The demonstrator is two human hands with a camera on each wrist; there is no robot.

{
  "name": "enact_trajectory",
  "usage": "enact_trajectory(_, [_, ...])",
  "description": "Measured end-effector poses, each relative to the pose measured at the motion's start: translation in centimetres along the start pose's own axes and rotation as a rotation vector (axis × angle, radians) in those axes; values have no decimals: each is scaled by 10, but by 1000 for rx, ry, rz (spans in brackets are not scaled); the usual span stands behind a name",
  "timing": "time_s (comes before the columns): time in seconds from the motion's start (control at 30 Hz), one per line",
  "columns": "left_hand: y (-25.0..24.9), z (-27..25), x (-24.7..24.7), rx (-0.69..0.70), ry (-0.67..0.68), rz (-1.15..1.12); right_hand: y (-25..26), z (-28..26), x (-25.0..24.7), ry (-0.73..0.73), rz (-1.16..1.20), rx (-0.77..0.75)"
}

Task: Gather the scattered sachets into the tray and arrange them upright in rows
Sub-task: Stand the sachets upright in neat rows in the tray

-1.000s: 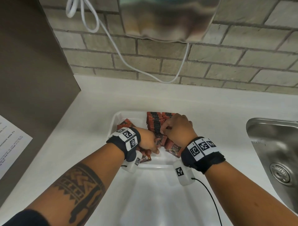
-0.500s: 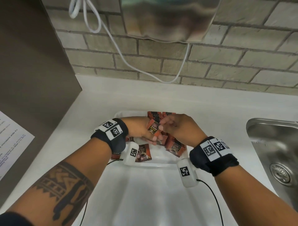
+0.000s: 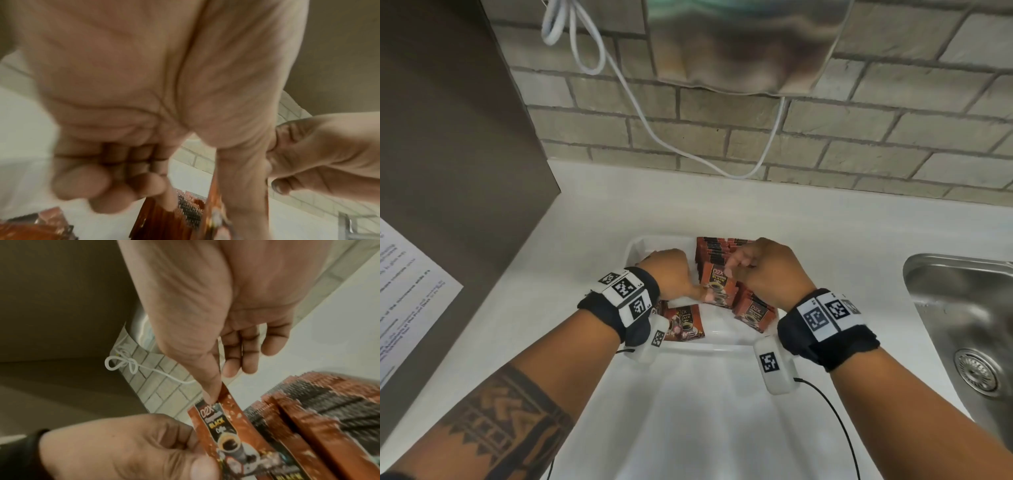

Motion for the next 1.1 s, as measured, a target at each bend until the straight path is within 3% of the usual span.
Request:
enact_trajectory(0.1, [-1, -5, 9, -61, 95, 94, -11, 2, 13, 45, -26, 26])
enact_trajectory(0.3, [-24, -1, 43, 49, 277, -38, -28, 18, 31, -43, -211, 78])
enact_trajectory(0.47, [-28, 7, 61, 51, 381, 10, -29, 24, 35, -34, -300, 96])
enact_trajectory(0.8, [-29, 16, 70, 45, 455, 81, -28, 25, 37, 29, -335, 72])
enact_trajectory(1.1, [-28, 14, 68, 46, 473, 98, -29, 27, 21, -32, -208, 26])
Point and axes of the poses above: each hand's wrist, its own z-axis towards the middle knuckle, its own x-axis out of the palm, y = z × x, the point moved 9 cm from there along z, towards the middle knuckle, and after that the axes turned 12 degrees about x, right-handed, at the moved point
